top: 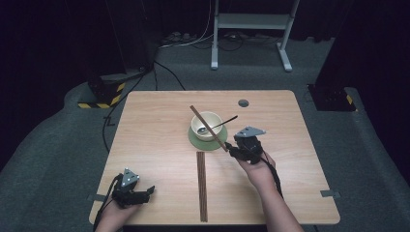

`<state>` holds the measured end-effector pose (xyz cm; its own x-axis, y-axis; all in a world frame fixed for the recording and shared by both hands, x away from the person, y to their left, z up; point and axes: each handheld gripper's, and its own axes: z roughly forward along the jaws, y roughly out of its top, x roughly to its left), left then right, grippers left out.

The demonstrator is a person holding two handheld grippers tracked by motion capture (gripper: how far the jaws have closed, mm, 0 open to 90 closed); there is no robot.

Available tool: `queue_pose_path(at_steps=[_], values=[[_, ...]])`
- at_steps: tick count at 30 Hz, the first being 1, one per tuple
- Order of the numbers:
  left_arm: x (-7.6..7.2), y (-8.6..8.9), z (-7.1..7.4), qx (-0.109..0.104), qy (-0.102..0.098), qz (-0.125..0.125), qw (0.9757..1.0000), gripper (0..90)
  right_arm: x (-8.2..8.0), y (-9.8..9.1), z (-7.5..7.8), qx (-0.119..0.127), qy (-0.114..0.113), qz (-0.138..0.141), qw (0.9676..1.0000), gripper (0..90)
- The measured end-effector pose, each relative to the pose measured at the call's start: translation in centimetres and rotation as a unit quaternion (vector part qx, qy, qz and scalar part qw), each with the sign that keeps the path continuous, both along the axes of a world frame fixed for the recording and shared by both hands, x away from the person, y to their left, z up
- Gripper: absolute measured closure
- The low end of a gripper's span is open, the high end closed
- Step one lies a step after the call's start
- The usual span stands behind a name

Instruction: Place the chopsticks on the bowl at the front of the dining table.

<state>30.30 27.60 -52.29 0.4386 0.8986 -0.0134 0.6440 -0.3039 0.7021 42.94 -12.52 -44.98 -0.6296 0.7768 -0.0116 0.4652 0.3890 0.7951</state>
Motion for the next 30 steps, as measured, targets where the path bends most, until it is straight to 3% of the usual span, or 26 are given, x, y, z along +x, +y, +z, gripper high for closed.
queue_pose_path(at_steps=[2, 3, 6, 9, 13, 15, 19, 21, 24, 30], values=[[0.4, -0.5, 0.2, 0.002, 0.003, 0.003, 1.0, 26.0, -0.2, -0.8, -0.6, 0.024, 0.007, 0.0, 0.9997, 56.9], [0.6, -0.8, 0.4, -0.001, 0.004, 0.003, 1.0, 32.0, -0.2, -1.0, -0.8, 0.032, 0.006, 0.0, 0.9995, 58.6], [1.5, -1.7, 1.3, -0.023, -0.002, 0.008, 0.9997, 42.3, -0.3, -1.6, -1.2, 0.033, 0.02, 0.015, 0.9992, 61.9], [2.8, -2.9, 2.3, -0.041, -0.015, 0.014, 0.9989, 49.9, -1.1, -2.1, -1.6, 0.04, 0.005, 0.012, 0.9991, 66.3], [4.5, -4.6, 2.9, -0.033, -0.033, 0.016, 0.9988, 58.5, -1.5, -2.1, -2.1, 0.027, 0.004, 0.016, 0.9995, 69.6], [5.4, -5.5, 3.0, -0.045, -0.04, 0.019, 0.998, 62.9, -1.5, -2.1, -2.3, 0.026, -0.004, 0.011, 0.9996, 71.8], [6.9, -7.6, 3.2, -0.044, -0.053, 0.014, 0.9975, 75.1, -1.4, -2.2, -2.3, 0.038, -0.011, 0.001, 0.9992, 75.6], [7.5, -8.7, 3.3, -0.028, -0.064, 0.005, 0.9976, 80.4, -1.4, -2.2, -2.4, 0.042, -0.014, -0.001, 0.999, 76.1], [8.3, -10.4, 3.3, -0.025, -0.08, -0.004, 0.9965, 84.0, -1.5, -1.9, -2.5, 0.037, -0.018, -0.001, 0.9991, 75.9], [10.0, -13.2, 3.2, -0.025, -0.09, -0.017, 0.9955, 89.6, -1.7, -1.5, -2.5, 0.035, -0.024, 0.002, 0.9991, 74.6]])
